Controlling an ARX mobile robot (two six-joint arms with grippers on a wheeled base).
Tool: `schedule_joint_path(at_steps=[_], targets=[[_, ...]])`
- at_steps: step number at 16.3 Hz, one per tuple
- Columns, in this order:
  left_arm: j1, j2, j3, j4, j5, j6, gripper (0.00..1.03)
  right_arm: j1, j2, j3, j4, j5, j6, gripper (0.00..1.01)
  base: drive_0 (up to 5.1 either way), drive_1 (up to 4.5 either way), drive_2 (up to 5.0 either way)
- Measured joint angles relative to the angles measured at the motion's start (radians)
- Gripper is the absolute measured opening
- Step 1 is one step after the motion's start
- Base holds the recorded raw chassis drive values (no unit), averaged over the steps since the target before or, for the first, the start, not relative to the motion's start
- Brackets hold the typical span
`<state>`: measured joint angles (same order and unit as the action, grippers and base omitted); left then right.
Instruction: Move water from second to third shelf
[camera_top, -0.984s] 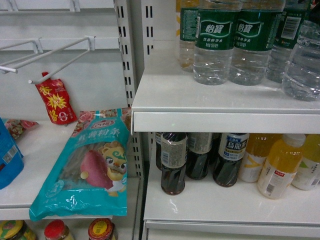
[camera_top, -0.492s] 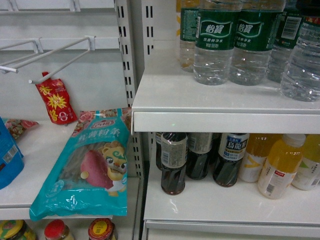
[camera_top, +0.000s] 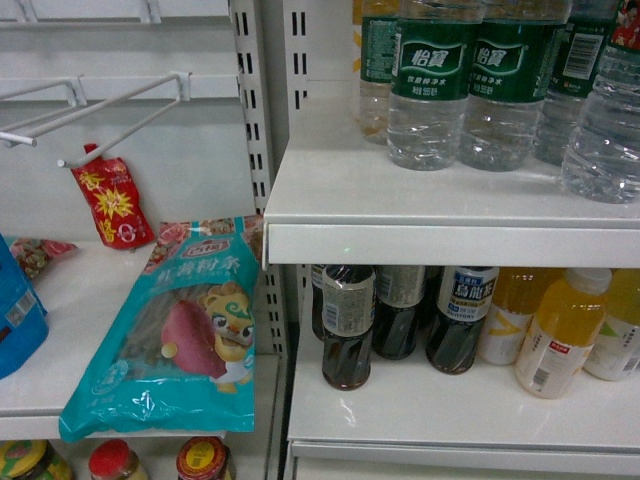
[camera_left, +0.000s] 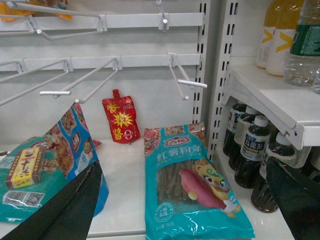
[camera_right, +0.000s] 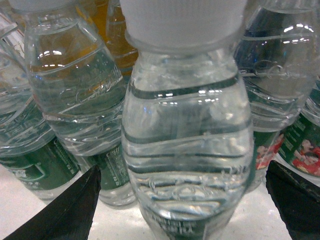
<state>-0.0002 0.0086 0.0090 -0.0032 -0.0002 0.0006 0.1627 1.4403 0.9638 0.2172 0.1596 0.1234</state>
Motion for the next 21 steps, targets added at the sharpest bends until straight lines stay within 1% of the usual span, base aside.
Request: schedule_joint_path(at_steps=[3, 7, 9, 11, 12, 13, 14, 15, 16, 17, 19, 20, 21], targets=[[0.000, 0.000, 0.000, 0.000, 0.000, 0.000, 0.98, 0.001, -0.097, -0.057, -0.034, -0.011, 0.013, 0.98, 0.0, 0.00, 0.0], [0.000, 0.000, 0.000, 0.000, 0.000, 0.000, 0.98, 0.002, -0.156, -0.098, -0.048, -0.012, 0.016, 0.98, 0.0, 0.00, 0.0], [0.000, 0.000, 0.000, 0.000, 0.000, 0.000, 0.98, 0.018, -0.261, -0.161, -0.059, -0.008, 0.029, 0.98, 0.0, 0.00, 0.0], [0.000, 0.000, 0.000, 0.000, 0.000, 0.000, 0.98, 0.043, -0.392, -0.221, -0.090, 0.011, 0.051, 0.98, 0.0, 0.00, 0.0], [0.000, 0.000, 0.000, 0.000, 0.000, 0.000, 0.98, 0.070, -0.473, -0.251, -0.124, 0.035, 0.069, 0.98, 0.0, 0.00, 0.0], [0.000, 0.000, 0.000, 0.000, 0.000, 0.000, 0.98, 0.094, -0.529, -0.268, -0.154, 0.063, 0.079, 0.98, 0.0, 0.00, 0.0], [0.000, 0.000, 0.000, 0.000, 0.000, 0.000, 0.98, 0.124, -0.609, -0.339, -0.044, 0.109, 0.041, 0.90, 0.0, 0.00, 0.0], [0.000, 0.000, 0.000, 0.000, 0.000, 0.000, 0.98, 0.117, -0.722, -0.438, -0.013, 0.104, -0.039, 0.75, 0.0, 0.00, 0.0], [0.000, 0.000, 0.000, 0.000, 0.000, 0.000, 0.98, 0.086, -0.814, -0.526, -0.034, 0.092, -0.076, 0.62, 0.0, 0.00, 0.0], [0.000, 0.000, 0.000, 0.000, 0.000, 0.000, 0.98, 0.054, -0.875, -0.586, -0.042, 0.066, -0.093, 0.51, 0.0, 0.00, 0.0], [0.000, 0.000, 0.000, 0.000, 0.000, 0.000, 0.98, -0.040, -0.956, -0.684, -0.002, -0.032, -0.110, 0.25, 0.0, 0.00, 0.0], [0.000, 0.000, 0.000, 0.000, 0.000, 0.000, 0.98, -0.061, -0.981, -0.719, 0.003, -0.045, -0.114, 0.13, 0.0, 0.00, 0.0], [0.000, 0.000, 0.000, 0.000, 0.000, 0.000, 0.98, -0.082, -0.994, -0.737, 0.002, -0.078, -0.116, 0.07, 0.0, 0.00, 0.0]])
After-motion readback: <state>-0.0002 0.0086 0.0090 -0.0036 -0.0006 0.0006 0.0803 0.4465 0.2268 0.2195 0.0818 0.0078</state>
